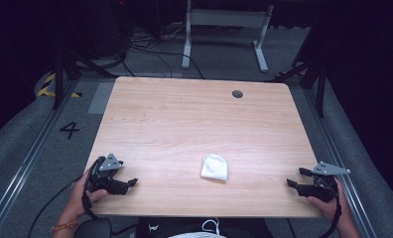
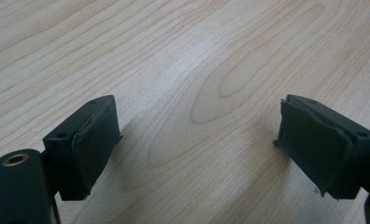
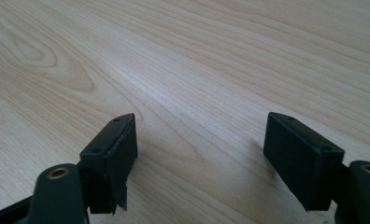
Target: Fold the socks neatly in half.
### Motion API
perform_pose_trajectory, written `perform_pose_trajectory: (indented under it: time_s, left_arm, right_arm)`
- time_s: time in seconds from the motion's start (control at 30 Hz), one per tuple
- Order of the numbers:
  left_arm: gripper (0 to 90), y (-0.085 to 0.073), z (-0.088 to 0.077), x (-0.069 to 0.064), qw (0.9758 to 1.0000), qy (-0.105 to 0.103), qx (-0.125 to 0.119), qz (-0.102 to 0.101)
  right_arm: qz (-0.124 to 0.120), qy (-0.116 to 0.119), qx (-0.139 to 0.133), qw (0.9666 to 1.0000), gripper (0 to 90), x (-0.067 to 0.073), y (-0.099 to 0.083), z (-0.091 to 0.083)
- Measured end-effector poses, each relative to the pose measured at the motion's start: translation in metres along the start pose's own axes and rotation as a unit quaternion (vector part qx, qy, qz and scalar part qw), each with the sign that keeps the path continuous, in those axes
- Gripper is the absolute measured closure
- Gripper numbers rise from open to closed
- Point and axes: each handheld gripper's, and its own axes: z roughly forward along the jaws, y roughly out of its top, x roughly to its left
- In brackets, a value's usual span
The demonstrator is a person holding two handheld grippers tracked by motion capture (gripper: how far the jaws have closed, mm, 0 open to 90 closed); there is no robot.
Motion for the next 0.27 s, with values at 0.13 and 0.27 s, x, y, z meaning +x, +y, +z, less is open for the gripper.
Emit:
perform_pose_trajectory:
  time_s: [0.13, 0.27]
  left_arm:
    - [13.0, 0.0000, 0.0001, 0.0000, 1.0000, 0.000, 0.000, 0.000]
    - [12.9, 0.0000, 0.0000, 0.0000, 1.0000, 0.000, 0.000, 0.000]
  right_arm:
    - [0.001, -0.001, 0.000, 1.0000, 26.3, 0.0001, 0.0000, 0.0000]
    - [0.001, 0.000, 0.000, 1.0000, 26.3, 0.0000, 0.0000, 0.0000]
